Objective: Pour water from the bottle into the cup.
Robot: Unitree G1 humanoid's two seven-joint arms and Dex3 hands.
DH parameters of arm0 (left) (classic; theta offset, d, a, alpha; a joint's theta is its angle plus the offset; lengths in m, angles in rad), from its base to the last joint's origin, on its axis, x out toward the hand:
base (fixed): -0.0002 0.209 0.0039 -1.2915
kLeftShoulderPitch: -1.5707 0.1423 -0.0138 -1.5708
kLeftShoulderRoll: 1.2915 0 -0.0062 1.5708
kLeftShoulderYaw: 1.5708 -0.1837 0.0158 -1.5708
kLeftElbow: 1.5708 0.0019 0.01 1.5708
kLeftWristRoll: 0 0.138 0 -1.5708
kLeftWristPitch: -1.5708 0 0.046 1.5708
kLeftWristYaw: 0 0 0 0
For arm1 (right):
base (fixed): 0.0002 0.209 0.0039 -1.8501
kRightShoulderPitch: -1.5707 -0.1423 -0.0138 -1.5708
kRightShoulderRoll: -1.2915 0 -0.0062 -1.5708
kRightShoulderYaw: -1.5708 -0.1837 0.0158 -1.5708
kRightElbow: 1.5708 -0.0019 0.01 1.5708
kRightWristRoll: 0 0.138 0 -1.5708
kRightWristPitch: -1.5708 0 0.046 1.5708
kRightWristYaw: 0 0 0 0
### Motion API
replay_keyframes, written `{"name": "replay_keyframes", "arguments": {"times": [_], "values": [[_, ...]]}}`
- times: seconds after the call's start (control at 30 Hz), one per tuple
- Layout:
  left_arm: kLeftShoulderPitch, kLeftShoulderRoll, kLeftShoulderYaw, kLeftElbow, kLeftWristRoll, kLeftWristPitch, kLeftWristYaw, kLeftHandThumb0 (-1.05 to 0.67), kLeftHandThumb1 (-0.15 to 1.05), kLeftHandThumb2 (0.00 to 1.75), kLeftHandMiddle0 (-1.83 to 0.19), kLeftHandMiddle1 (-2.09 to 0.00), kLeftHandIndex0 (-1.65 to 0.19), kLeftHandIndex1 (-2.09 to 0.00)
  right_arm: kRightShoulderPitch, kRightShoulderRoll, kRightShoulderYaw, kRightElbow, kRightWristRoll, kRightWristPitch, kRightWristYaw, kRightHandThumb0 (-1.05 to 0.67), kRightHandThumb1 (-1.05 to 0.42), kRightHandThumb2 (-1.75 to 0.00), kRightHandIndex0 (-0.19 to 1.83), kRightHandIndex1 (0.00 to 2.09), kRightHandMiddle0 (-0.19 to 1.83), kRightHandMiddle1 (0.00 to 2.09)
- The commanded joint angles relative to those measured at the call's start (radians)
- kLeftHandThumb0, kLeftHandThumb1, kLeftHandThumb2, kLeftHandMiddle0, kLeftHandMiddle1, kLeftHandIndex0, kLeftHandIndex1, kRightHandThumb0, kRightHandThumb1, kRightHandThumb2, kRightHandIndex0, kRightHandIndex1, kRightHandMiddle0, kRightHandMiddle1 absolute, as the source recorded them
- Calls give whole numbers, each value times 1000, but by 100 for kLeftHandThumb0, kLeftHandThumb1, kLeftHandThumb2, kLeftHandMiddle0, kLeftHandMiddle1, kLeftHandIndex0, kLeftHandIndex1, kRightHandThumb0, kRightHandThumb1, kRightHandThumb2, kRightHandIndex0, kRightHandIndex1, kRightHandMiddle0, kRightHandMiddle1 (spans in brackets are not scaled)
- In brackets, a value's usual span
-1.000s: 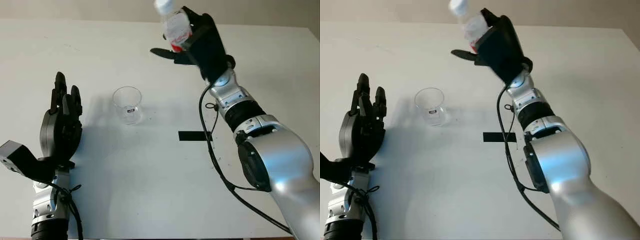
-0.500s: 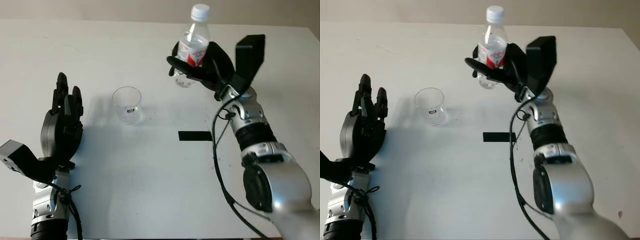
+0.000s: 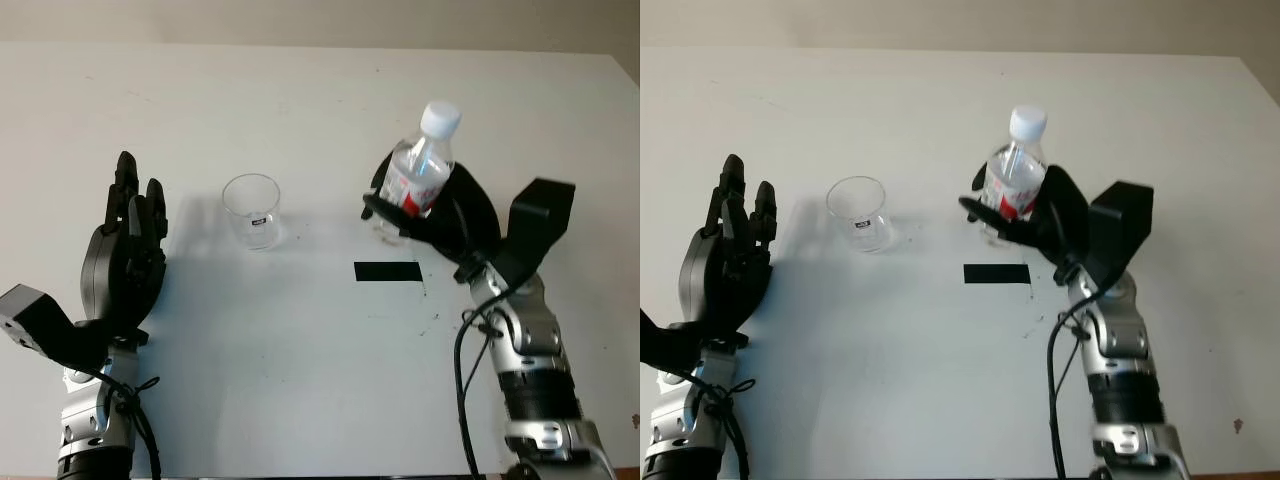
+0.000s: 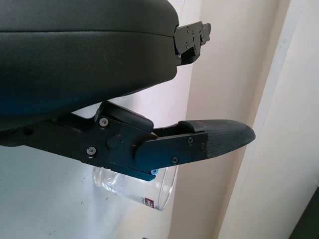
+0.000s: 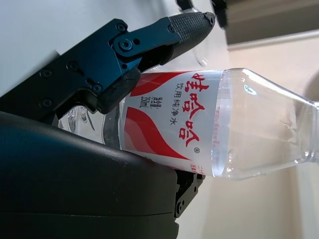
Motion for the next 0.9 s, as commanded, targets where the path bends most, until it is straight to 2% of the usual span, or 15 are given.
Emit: {"name": "replay_keyframes", "arguments": {"times": [0.0,0.07,0.13,0.3,0.53,0.6,0.77,0.8,0.83,0.87], "values": [[26,2,1,-8,-4,7,-8,-75,105,57,19,0,19,0,38,-9,17,-26,-18,0,-1,-21,-105,-38,120,209,29,209],[29,4,1,-18,-3,17,-4,-75,105,57,19,0,19,0,60,-8,28,-30,-34,4,-11,-22,-105,-39,113,209,-5,209],[31,7,1,-27,-1,26,0,-76,105,57,19,0,19,0,73,-7,33,-25,-37,9,-13,-23,-105,-39,110,209,-16,209],[32,16,4,-26,0,31,-7,-76,105,57,19,0,19,0,78,-3,40,-10,-30,30,-6,-26,-105,-40,101,209,-19,209],[27,20,10,-14,-4,36,-15,-77,105,57,19,0,19,0,72,6,48,4,-17,54,2,-26,-105,-41,97,209,-19,209],[26,22,13,-5,-4,28,-20,-77,105,57,19,0,19,0,71,8,49,9,-21,50,-3,-28,-105,-41,90,209,-19,209],[22,21,18,6,-4,25,-23,-77,105,56,19,0,19,0,65,21,45,38,-23,23,-16,-28,-105,-41,36,209,-19,209],[21,22,17,6,-2,26,-22,-77,105,57,19,0,19,0,64,24,45,49,-26,6,-18,-29,-105,-41,23,209,-19,209],[19,22,17,7,-1,27,-22,-77,105,57,19,0,19,0,64,28,43,61,-27,-12,-20,-29,-105,-41,0,209,-19,209],[17,24,17,9,0,28,-22,-77,105,57,19,0,19,0,63,32,41,73,-25,-28,-20,-29,-105,-41,-9,209,-19,209]]}}
